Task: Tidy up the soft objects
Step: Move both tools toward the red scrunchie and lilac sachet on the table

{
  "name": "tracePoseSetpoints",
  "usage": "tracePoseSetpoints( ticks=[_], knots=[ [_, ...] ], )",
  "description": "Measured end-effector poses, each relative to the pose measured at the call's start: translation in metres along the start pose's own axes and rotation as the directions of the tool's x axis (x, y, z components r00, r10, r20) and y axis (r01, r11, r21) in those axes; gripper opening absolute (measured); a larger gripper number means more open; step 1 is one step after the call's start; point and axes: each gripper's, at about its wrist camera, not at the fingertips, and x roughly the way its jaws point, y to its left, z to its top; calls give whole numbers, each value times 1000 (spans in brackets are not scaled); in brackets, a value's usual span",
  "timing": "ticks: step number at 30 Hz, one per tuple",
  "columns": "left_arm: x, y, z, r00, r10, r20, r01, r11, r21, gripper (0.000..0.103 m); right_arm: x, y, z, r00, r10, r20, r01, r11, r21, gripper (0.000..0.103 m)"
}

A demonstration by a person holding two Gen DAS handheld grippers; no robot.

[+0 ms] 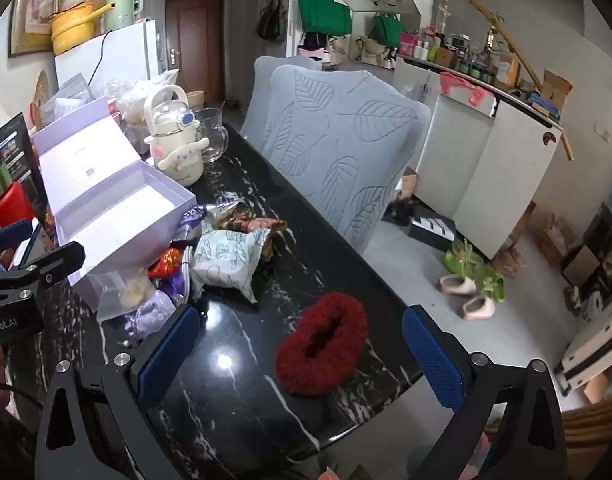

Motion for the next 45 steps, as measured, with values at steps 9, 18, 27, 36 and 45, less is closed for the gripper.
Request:
tracePoseSetpoints(
  ticks=[9, 18, 27, 36, 45],
  knots=[
    [1, -2, -1, 1000, 2, -3, -2, 1000, 10, 103, 2, 4, -7, 1000, -1, 13, 1, 1000, 1, 103],
    [-1, -4, -2, 1000, -9, -6, 9, 1000, 16, 103, 1, 4, -8, 1000, 5, 14, -5, 1000, 0, 103],
    [-3, -5, -2, 1000, -15, -4, 15, 1000, 19, 103, 1, 5, -9, 1000, 6, 15, -6, 1000, 0, 103],
    [-4, -7, -2, 1000, -19, -5, 19, 1000, 19, 103, 1, 5, -9, 1000, 6, 17, -6, 1000, 1, 103],
    [-5, -8, -3, 1000, -23, -6, 23, 1000, 21, 103, 0, 5, -10, 1000, 8, 17, -8, 1000, 0, 103]
  ],
)
